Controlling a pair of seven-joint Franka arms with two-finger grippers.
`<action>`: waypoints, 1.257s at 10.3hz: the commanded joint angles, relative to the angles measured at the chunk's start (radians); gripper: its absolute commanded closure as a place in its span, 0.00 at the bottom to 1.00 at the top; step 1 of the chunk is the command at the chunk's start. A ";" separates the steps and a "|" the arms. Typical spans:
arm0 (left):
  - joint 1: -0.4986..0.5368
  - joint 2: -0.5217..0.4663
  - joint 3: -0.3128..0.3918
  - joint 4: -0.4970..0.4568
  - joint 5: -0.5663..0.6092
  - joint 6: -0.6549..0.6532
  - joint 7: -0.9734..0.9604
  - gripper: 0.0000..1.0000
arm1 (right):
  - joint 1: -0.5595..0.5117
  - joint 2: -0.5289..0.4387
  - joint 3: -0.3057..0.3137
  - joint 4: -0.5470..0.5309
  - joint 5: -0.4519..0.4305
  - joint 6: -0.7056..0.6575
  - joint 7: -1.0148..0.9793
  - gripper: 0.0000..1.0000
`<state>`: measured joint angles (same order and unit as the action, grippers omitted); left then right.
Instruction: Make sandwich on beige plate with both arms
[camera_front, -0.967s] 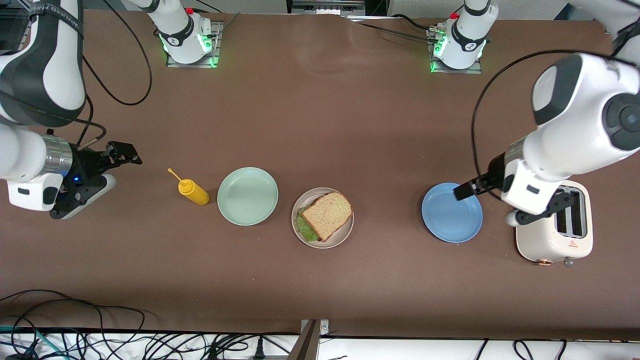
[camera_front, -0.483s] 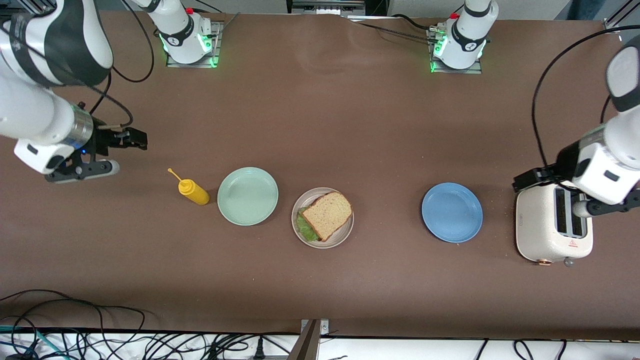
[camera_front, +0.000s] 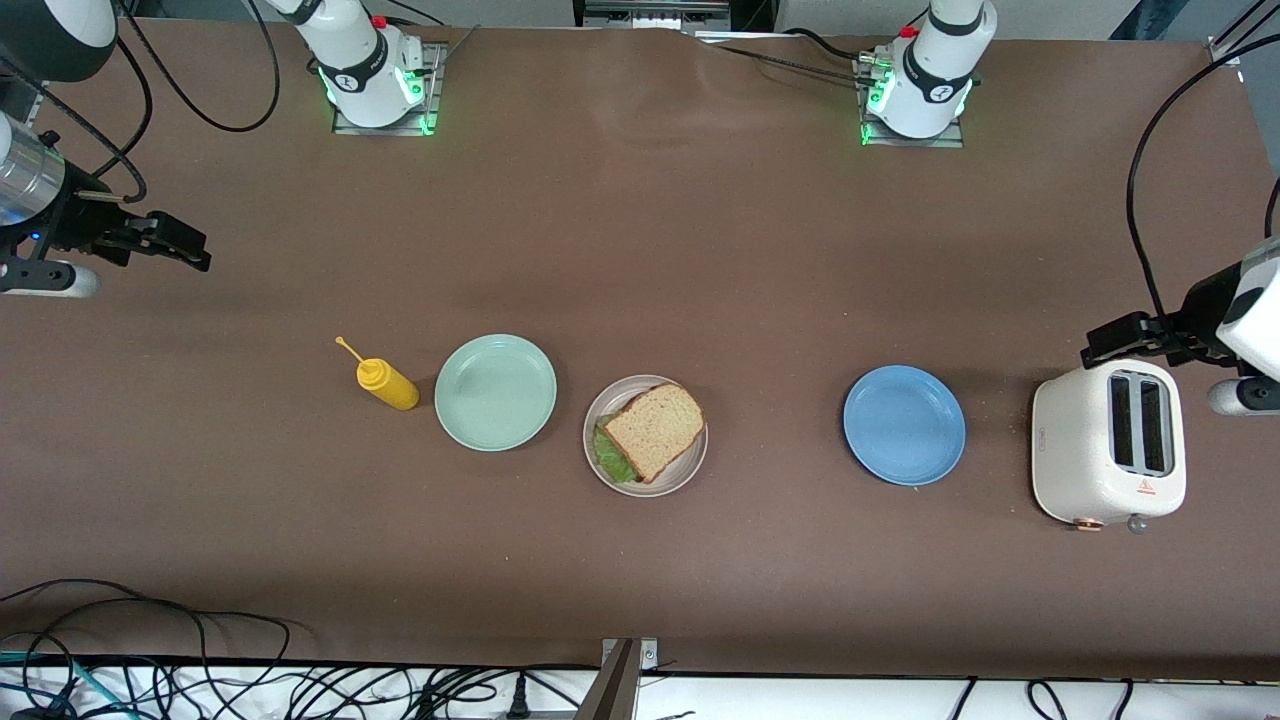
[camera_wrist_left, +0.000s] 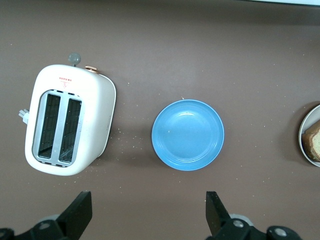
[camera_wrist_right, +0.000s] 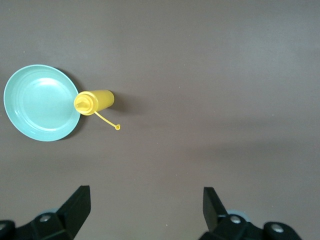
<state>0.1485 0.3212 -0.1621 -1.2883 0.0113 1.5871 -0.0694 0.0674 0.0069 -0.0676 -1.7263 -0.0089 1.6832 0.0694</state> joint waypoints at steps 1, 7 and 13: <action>0.017 -0.068 -0.017 -0.097 0.018 0.019 0.028 0.00 | -0.001 -0.005 0.002 -0.007 -0.002 0.021 0.015 0.00; 0.025 -0.103 -0.016 -0.167 -0.014 0.116 0.068 0.00 | 0.009 -0.004 0.005 0.008 0.000 0.023 0.021 0.00; 0.014 -0.100 -0.016 -0.163 -0.010 0.114 0.068 0.00 | 0.017 0.021 0.011 0.045 0.001 0.023 0.015 0.00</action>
<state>0.1561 0.2509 -0.1737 -1.4175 0.0095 1.6858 -0.0282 0.0757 0.0136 -0.0591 -1.7093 -0.0082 1.7124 0.0825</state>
